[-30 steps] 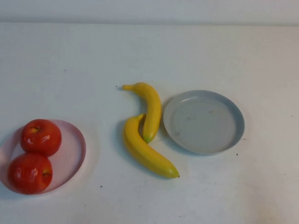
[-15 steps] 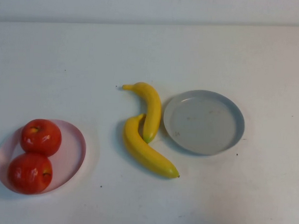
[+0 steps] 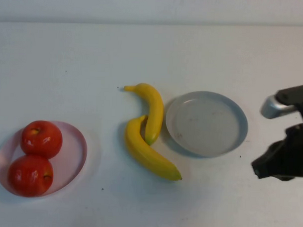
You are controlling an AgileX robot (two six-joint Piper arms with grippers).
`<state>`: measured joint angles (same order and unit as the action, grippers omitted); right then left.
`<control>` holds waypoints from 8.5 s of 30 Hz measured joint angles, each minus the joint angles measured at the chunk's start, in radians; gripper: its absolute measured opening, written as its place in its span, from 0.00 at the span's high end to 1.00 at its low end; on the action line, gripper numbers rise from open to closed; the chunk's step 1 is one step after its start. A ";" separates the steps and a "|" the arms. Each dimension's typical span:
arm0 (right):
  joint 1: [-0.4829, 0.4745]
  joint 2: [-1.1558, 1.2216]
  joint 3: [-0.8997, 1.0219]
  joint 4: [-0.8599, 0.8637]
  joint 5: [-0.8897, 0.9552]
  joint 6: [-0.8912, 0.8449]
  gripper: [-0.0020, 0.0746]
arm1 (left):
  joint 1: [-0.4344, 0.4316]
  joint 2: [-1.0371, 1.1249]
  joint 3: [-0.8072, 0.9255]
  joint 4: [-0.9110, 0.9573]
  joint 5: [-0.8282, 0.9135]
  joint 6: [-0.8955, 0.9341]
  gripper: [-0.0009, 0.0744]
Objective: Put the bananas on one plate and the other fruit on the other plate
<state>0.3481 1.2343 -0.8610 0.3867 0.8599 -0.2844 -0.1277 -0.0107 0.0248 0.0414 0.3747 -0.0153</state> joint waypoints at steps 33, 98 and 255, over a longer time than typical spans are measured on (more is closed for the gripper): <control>0.372 0.893 -0.809 -0.204 0.100 -0.084 0.37 | 0.000 0.000 0.000 0.000 0.000 0.000 0.98; 0.186 0.724 -0.899 -0.418 0.222 0.466 0.45 | 0.000 0.000 0.000 0.001 0.000 0.000 0.98; -0.220 -1.242 0.886 -0.373 -0.541 0.366 0.99 | 0.000 -0.002 0.000 0.001 0.000 0.000 0.98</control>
<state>0.1279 -0.0075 0.0246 0.0135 0.3188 0.0821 -0.1277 -0.0129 0.0248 0.0421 0.3747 -0.0153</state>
